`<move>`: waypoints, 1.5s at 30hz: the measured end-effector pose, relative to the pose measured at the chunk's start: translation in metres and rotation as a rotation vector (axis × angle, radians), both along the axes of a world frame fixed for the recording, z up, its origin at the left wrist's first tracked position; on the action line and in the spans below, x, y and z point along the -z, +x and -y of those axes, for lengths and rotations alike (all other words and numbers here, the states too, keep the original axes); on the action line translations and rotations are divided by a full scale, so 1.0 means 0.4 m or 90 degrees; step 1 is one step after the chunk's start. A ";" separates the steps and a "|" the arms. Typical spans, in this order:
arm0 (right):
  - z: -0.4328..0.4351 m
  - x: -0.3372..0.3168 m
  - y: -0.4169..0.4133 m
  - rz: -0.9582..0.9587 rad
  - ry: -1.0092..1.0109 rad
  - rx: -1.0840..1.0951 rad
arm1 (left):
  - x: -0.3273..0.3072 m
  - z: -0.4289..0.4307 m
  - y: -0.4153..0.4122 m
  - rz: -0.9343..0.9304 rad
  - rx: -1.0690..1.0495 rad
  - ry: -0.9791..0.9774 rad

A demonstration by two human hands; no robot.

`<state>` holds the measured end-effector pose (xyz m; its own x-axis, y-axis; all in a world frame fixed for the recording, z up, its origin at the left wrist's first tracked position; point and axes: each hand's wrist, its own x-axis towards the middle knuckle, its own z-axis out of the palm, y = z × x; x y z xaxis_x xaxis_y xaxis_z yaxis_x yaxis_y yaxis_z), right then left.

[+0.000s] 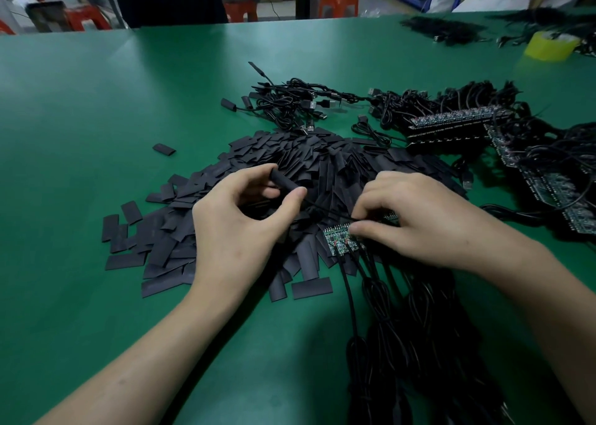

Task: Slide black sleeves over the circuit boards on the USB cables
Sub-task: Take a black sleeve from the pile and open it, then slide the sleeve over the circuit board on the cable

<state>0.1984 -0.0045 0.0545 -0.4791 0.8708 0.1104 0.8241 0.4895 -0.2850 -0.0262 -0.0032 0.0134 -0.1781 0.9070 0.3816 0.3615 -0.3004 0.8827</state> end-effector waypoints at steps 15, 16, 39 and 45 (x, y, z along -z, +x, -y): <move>-0.339 -0.137 -0.041 -0.122 0.191 0.197 | 0.014 0.008 -0.002 -0.127 0.101 0.093; -0.385 -0.142 -0.064 -0.095 0.205 0.200 | 0.015 0.009 -0.002 -0.137 0.107 0.100; -0.151 -0.014 -0.077 -0.071 0.100 -0.021 | 0.022 0.022 0.006 -0.556 0.131 0.117; -0.033 0.042 -0.001 -0.022 0.051 -0.005 | 0.019 0.027 0.014 -0.538 0.146 0.091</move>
<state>0.1981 0.0086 0.0376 -0.4811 0.8545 0.1958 0.8100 0.5187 -0.2734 -0.0205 -0.0139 0.0060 0.3951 0.8192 0.4156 0.7928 -0.5326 0.2962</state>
